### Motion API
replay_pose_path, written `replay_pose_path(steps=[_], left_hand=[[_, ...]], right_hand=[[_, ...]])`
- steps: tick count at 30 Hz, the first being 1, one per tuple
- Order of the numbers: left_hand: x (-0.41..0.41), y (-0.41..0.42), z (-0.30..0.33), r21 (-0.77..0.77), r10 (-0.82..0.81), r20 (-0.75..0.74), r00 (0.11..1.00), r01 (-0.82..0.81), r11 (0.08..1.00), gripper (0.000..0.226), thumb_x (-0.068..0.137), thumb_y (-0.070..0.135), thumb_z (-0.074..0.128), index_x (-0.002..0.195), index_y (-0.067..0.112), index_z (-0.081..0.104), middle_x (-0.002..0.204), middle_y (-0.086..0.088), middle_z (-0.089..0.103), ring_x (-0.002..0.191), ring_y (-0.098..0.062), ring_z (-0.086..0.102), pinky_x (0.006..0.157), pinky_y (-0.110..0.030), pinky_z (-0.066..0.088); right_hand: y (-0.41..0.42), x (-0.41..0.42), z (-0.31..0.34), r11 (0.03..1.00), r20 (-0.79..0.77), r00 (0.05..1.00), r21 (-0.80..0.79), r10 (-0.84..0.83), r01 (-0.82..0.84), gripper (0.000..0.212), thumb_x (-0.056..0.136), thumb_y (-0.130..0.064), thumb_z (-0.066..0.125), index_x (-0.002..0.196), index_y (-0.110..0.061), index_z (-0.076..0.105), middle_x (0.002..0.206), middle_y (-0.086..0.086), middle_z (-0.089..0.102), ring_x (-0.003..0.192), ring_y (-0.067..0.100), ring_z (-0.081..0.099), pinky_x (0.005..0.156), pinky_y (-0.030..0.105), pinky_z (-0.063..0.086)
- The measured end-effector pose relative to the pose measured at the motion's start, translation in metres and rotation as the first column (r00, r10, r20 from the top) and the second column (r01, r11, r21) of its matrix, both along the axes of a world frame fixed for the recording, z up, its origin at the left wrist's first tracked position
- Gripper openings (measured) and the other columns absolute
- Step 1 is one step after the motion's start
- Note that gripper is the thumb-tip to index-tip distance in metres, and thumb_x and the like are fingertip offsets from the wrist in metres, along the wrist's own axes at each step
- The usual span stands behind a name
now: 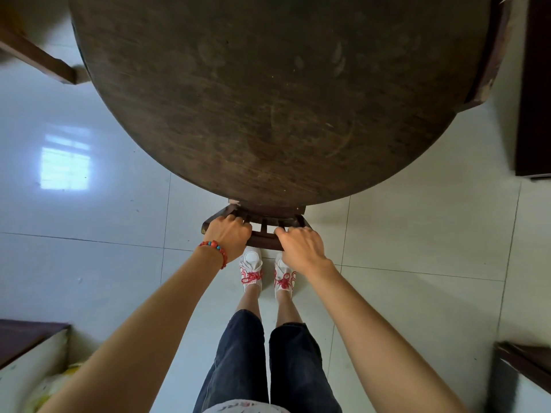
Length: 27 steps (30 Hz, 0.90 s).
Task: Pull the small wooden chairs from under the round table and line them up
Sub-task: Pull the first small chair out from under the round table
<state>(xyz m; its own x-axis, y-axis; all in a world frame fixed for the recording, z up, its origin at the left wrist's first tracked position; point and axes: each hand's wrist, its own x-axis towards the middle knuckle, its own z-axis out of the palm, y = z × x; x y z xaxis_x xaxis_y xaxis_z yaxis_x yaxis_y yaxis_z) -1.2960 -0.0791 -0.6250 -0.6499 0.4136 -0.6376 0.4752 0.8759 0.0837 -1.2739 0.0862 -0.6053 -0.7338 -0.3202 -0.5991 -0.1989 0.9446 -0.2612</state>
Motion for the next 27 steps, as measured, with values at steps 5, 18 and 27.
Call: replay_pose_path(steps=[5,18,27], left_hand=[[0.026,-0.004,0.011,-0.004,0.027,0.027,0.999,-0.027,1.000,0.035,0.090,0.029,0.048,0.122,0.015,0.053,0.102,-0.006,0.065,0.093,-0.022,0.059,0.078,-0.029,0.048],[0.102,-0.011,0.007,-0.048,0.122,0.128,0.984,-0.117,0.992,0.038,0.090,0.030,0.047,0.125,0.015,0.047,0.107,-0.008,0.061,0.101,-0.024,0.052,0.088,-0.033,0.043],[0.109,-0.017,0.004,-0.027,0.181,0.165,0.969,-0.179,0.983,0.035,0.089,0.031,0.049,0.121,0.018,0.051,0.108,-0.004,0.062,0.102,-0.022,0.054,0.092,-0.032,0.042]], right_hand=[[-0.003,0.022,0.011,1.000,0.024,0.999,-0.012,0.022,-0.022,0.040,0.079,-0.007,0.057,0.118,-0.012,0.052,0.099,0.014,0.068,0.092,0.033,0.064,0.083,0.037,0.048],[-0.012,0.086,0.006,0.995,0.127,0.988,0.033,0.088,-0.092,0.047,0.083,-0.007,0.054,0.128,-0.010,0.040,0.106,0.018,0.063,0.100,0.035,0.059,0.093,0.040,0.041],[-0.017,0.098,0.000,0.997,0.153,0.986,0.035,0.059,-0.065,0.054,0.083,-0.012,0.056,0.133,-0.011,0.035,0.111,0.017,0.063,0.103,0.033,0.059,0.094,0.038,0.039]])
